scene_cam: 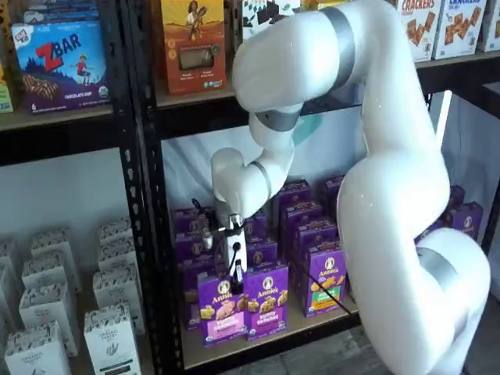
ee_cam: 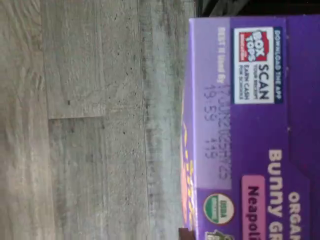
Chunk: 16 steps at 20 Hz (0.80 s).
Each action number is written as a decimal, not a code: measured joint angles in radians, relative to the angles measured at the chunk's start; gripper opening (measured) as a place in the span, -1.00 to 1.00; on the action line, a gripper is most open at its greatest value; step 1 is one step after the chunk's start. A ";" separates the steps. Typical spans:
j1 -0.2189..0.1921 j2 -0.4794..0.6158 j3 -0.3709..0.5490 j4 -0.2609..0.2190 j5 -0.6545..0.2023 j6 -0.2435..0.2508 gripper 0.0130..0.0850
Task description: Pick up the purple box with a pink patch in the middle, on the bottom shelf, the first box from the left
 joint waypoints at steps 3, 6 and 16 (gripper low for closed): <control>-0.007 -0.048 0.044 -0.010 0.004 0.002 -0.44; -0.015 -0.096 0.087 -0.023 0.009 0.006 -0.44; -0.031 -0.224 0.209 -0.049 0.031 0.011 -0.44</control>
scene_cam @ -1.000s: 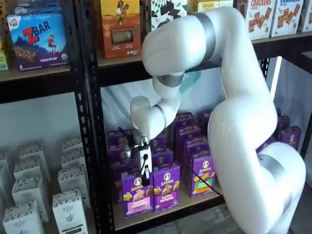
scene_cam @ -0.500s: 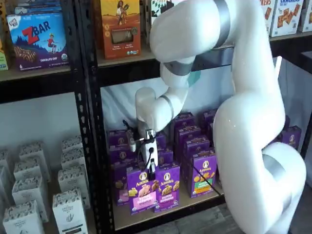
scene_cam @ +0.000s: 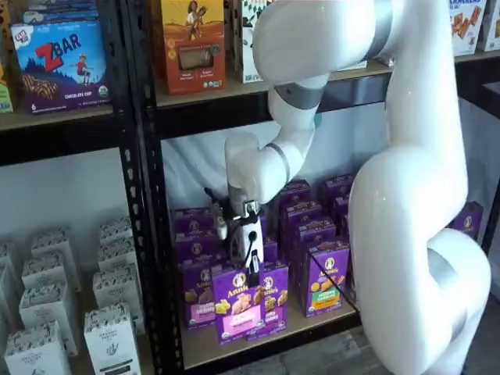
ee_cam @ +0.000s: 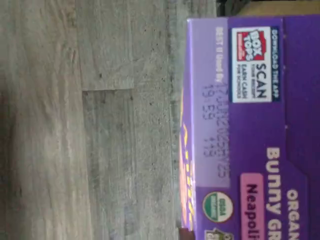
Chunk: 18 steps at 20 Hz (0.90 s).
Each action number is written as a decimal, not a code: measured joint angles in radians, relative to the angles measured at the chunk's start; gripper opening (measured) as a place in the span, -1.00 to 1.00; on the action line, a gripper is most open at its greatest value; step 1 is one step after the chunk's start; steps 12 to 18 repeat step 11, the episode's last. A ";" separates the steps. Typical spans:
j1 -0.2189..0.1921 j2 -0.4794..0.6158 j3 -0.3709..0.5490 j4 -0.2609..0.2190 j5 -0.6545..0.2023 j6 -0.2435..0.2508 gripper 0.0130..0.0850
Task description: Pick up the purple box with a pink patch in the middle, on the bottom shelf, the first box from the left
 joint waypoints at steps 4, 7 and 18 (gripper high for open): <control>-0.005 -0.041 0.045 -0.002 0.001 -0.003 -0.44; -0.006 -0.062 0.071 0.002 0.002 -0.007 -0.44; -0.005 -0.078 0.097 0.010 -0.005 -0.013 -0.44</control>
